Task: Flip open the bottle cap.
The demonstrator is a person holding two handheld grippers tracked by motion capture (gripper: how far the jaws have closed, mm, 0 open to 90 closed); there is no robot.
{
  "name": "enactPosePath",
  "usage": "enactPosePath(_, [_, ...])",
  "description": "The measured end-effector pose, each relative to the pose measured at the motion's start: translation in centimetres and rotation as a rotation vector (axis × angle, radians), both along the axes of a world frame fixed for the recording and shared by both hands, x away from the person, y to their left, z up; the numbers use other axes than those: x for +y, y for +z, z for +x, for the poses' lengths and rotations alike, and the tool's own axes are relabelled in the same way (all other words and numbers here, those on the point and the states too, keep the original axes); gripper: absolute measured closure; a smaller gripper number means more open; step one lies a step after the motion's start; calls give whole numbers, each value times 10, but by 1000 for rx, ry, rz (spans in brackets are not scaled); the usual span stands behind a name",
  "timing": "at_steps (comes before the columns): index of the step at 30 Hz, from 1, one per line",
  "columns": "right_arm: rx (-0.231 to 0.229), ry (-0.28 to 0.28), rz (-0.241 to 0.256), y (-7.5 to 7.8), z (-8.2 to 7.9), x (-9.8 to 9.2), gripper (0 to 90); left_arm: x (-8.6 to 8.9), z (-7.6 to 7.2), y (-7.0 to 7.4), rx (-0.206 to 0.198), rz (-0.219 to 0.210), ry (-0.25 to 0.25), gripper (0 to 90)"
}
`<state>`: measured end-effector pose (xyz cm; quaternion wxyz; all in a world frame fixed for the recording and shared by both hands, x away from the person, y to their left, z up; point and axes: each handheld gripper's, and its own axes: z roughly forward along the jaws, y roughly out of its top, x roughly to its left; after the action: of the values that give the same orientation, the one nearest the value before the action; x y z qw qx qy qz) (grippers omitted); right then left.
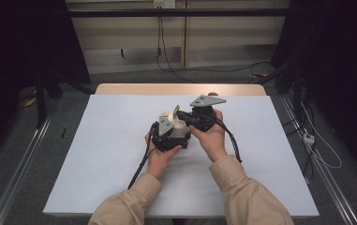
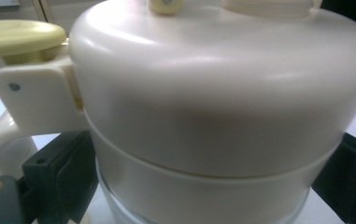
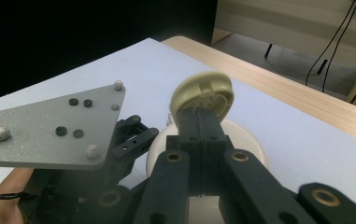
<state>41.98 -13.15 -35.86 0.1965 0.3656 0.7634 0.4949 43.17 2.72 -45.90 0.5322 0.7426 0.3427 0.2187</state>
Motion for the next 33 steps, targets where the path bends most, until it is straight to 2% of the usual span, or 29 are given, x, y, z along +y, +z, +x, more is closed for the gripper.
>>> enactPosePath(33, [-3, 4, -9, 0, 4, 5, 900, 0, 0, 0, -3, 6, 0, 47])
